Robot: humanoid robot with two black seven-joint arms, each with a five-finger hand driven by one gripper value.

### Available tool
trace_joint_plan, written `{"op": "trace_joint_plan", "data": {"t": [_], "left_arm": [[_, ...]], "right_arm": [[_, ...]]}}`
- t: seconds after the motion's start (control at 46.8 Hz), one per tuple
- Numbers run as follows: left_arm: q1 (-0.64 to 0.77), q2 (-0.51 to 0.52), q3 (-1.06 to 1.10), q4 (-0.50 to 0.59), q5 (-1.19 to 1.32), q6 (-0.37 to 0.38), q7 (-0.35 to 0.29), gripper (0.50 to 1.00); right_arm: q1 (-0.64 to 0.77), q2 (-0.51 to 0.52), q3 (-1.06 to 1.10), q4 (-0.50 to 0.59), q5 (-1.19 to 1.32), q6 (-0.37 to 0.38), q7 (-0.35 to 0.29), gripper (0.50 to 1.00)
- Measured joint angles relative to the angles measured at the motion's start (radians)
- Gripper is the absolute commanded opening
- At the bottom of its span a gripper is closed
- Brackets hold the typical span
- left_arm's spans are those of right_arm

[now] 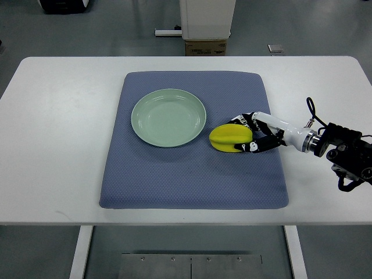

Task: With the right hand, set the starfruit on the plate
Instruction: 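Lift the starfruit with the right hand and carry it over the plate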

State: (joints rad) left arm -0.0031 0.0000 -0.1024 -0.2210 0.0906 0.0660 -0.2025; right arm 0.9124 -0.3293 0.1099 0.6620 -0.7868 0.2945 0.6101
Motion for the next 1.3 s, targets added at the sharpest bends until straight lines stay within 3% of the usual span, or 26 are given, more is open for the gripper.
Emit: {"op": "trace_joint_plan", "data": {"t": [0.513,0.77,0.941,1.304], "left_arm": [[0.0,0.0,0.0,0.0,0.0,0.0,0.0,1.0],[0.0,0.0,0.0,0.0,0.0,0.0,0.0,1.0],[0.0,0.0,0.0,0.0,0.0,0.0,0.0,1.0],[0.0,0.0,0.0,0.0,0.0,0.0,0.0,1.0]], "right_arm": [[0.097,-0.015,0.119,0.005,0.012,0.003,0.001,0.5],[0.159,0.049,0.12,0.004,0.013,-0.004,-0.096,0.5],[0.191,0.113,0.118,0.003,0.013,-0.052,-0.161,0.5],[0.249,0.265,0.049,-0.048,0.012,-0.094,-0.214,0.5]]}}
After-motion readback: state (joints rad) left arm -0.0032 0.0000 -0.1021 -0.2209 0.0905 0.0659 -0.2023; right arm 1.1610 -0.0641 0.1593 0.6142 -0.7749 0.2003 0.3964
